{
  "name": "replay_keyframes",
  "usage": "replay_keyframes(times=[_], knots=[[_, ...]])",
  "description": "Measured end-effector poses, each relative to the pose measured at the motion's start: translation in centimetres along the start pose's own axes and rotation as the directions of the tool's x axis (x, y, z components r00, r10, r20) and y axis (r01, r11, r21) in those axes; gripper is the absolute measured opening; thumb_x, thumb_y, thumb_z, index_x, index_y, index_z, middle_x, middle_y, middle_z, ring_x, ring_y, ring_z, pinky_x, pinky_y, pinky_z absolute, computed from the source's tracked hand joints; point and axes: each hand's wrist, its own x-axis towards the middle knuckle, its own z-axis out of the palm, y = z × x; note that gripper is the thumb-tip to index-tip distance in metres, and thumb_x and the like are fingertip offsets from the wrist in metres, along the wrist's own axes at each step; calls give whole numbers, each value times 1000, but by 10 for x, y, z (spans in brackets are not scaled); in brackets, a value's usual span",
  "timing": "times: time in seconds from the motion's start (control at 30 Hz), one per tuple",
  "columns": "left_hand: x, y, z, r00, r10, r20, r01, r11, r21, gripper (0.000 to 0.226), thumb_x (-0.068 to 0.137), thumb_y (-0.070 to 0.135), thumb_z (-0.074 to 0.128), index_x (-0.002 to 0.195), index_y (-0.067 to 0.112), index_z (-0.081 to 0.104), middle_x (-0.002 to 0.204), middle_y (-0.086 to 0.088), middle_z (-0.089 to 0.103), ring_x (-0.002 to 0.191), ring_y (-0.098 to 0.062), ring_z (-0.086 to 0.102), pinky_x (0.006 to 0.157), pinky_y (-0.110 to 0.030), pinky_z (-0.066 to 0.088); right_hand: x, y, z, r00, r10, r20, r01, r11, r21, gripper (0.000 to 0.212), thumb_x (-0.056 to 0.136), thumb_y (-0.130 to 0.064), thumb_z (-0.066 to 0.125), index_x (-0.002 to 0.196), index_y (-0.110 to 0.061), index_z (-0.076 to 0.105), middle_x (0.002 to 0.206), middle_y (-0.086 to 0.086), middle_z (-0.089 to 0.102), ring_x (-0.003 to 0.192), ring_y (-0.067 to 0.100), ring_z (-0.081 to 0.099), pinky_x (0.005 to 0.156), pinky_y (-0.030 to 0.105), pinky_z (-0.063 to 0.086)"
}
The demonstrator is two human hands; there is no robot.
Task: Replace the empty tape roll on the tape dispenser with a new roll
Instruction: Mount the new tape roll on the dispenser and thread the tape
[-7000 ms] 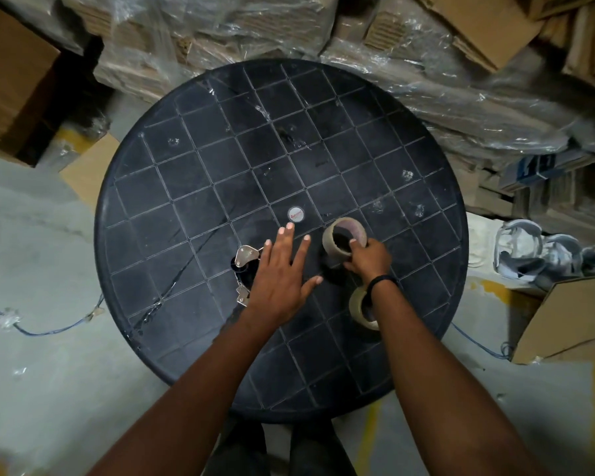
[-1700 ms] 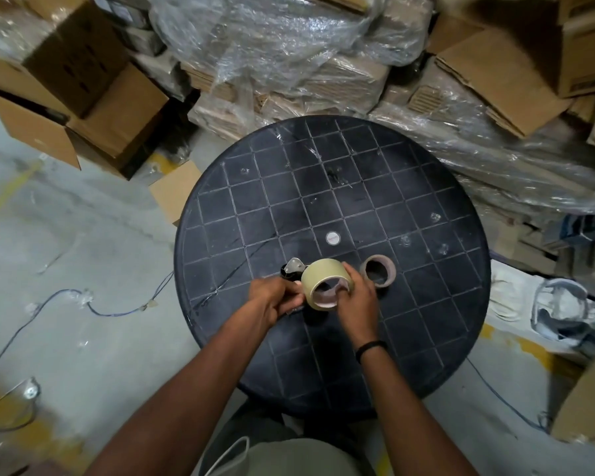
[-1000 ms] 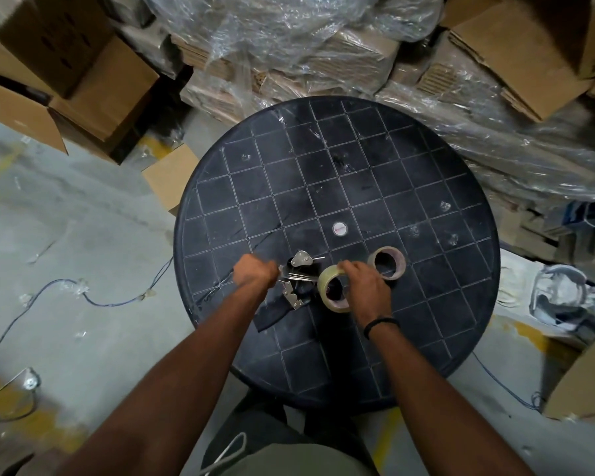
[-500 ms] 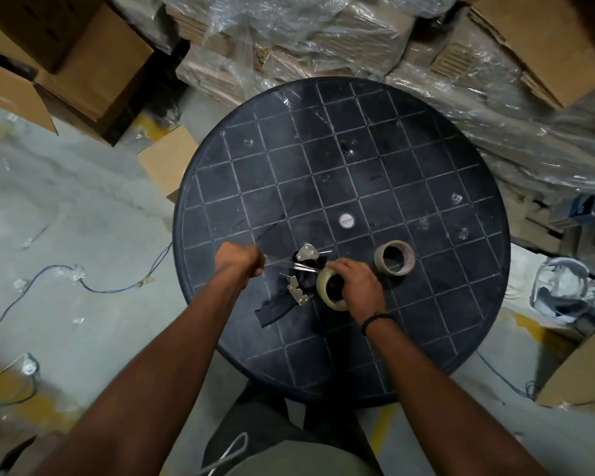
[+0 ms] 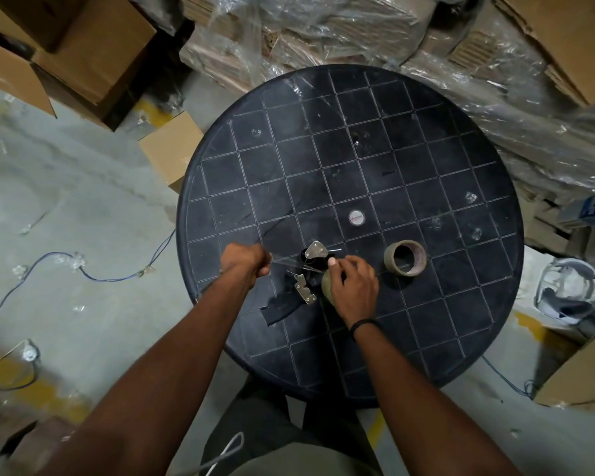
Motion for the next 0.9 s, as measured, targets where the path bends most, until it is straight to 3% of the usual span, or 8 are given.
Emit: replay_keyframes(times=[0.13,0.3,0.43,0.57,0.77,0.83,0.9], knots=[[4,0,1,1000,-11,-5,11,1000,-6,2,75,-1,74,76,-3,74,62,-19,73,54,-26,71,81,-53,64,11,-9,5,1000,25,-13,-27,993,-113,33,99,-43,41,98,-23,67,111,-5,63,108,22,53,87,46,45],[10,0,0,999,-33,-13,32,999,-29,6,74,-5,74,77,-2,70,72,-20,76,64,-30,77,80,-47,64,19,-13,11,1000,-22,-15,17,960,-281,35,99,-38,36,95,-18,64,101,0,65,96,25,57,79,45,47],[20,-6,-1,998,-64,2,64,997,-48,15,73,-8,72,88,-7,73,88,-26,78,74,-33,79,83,-57,62,14,-9,19,994,-113,0,104,916,-387,30,101,-39,38,96,-21,61,99,-2,63,92,21,57,78,41,43],[26,-8,2,996,-92,17,93,994,-56,4,76,-7,72,78,-3,72,83,-23,78,66,-30,75,83,-53,64,23,0,27,990,-133,47,141,909,-392,28,99,-38,39,94,-20,60,99,-1,62,93,22,56,79,42,43],[41,-6,8,992,-116,55,120,990,-80,3,79,-7,72,77,-5,72,70,-20,75,58,-28,69,84,-47,65,24,3,30,981,-176,83,194,885,-423,29,100,-43,36,96,-21,55,101,0,59,95,22,53,83,43,40],[40,-2,8,990,-113,80,119,989,-84,3,79,-8,71,77,-7,70,70,-21,71,60,-28,65,84,-46,62,23,3,27,986,-143,80,163,911,-380,31,100,-47,35,100,-22,54,107,0,60,103,22,54,89,45,40],[39,5,8,988,-107,111,117,989,-85,5,80,-10,70,76,-7,68,71,-23,69,62,-28,62,72,-43,60,16,-6,18,998,-52,-19,45,969,-245,27,96,-47,44,106,-23,50,115,0,57,112,23,53,95,48,40]])
